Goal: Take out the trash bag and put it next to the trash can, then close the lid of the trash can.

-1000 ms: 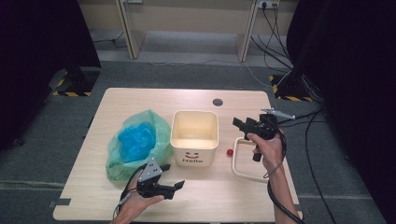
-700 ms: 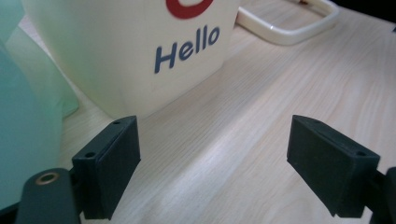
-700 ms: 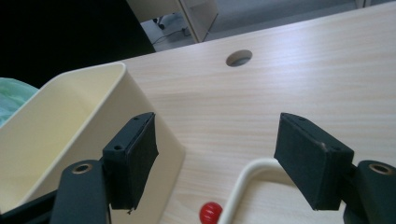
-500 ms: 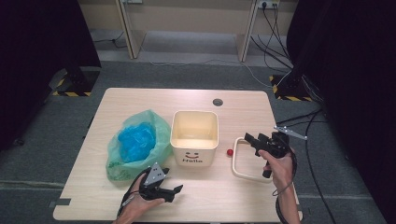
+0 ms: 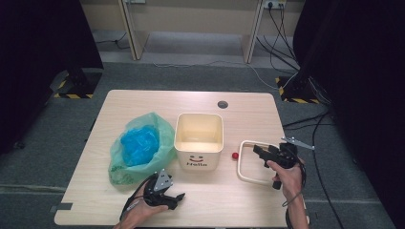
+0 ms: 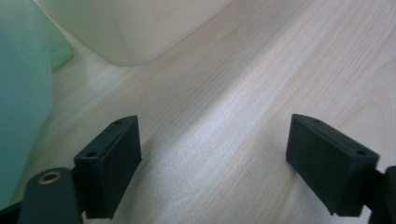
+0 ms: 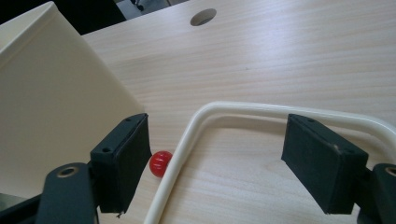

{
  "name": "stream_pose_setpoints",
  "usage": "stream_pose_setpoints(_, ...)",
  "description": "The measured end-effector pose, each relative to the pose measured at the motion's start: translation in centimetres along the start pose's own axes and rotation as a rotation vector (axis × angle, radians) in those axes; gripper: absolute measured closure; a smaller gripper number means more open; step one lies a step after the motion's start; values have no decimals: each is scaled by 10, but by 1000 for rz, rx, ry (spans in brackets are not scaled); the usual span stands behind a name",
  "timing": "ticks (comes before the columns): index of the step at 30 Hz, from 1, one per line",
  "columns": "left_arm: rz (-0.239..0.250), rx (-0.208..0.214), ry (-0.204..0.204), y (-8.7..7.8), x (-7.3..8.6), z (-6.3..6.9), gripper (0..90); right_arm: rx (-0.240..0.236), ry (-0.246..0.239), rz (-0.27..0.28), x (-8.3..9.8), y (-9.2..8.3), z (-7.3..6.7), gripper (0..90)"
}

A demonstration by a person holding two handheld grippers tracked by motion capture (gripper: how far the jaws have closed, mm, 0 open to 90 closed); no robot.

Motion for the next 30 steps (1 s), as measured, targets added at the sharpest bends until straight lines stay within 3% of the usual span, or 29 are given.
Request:
stream_pose_setpoints(10, -4, 10, -9, 1, 0, -1, 155, 20, 32, 12, 2, -7, 12, 208)
stream_pose_setpoints(19, -5, 9, -10, 1, 0, -1, 154, 78, 46, 22, 3, -14, 30, 208)
stream_pose_setpoints(30, -6, 8, -10, 1, 0, -1, 152, 134, 76, 2, 9, -10, 54, 231)
Point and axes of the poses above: each handheld gripper's, and its own axes: y roughly forward along the jaws, x roughly out of its underside, z roughly to its right, the point moved 5 cm from there along y, roughly forward along the jaws, and after that the axes turned 12 degrees about -z, right-handed, at the moved point
